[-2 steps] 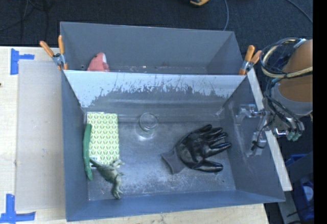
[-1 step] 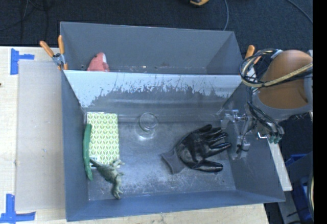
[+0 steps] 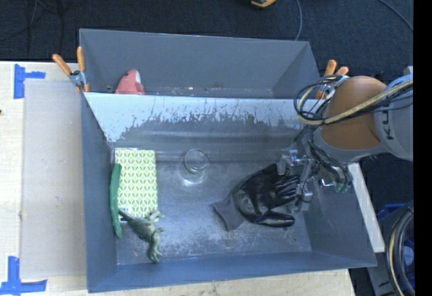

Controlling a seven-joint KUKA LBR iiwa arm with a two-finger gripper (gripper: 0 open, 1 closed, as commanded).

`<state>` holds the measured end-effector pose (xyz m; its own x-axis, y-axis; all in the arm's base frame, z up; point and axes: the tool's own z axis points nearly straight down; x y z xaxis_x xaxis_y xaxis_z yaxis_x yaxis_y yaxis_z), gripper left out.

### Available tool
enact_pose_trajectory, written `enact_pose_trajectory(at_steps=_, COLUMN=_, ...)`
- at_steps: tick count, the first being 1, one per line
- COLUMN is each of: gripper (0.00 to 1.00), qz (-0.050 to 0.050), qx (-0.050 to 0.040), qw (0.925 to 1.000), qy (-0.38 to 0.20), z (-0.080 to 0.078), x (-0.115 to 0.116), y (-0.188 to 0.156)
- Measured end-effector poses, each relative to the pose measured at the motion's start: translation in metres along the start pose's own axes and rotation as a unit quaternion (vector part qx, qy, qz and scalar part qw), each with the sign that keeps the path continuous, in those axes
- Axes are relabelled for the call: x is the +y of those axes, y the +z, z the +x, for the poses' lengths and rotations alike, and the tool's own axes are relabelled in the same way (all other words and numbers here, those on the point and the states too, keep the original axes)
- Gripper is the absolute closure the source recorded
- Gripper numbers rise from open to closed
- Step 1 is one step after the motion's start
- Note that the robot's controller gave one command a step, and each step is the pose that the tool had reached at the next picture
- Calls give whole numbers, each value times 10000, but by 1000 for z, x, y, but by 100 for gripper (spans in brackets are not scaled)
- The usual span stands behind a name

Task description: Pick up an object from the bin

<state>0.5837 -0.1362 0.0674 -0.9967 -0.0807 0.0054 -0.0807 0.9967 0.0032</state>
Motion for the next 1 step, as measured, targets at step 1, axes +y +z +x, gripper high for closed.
enact_pose_trajectory(at_steps=1, gripper=0, qz=9, qx=-16, qw=9990, qy=-436, z=-1, x=4, y=-2)
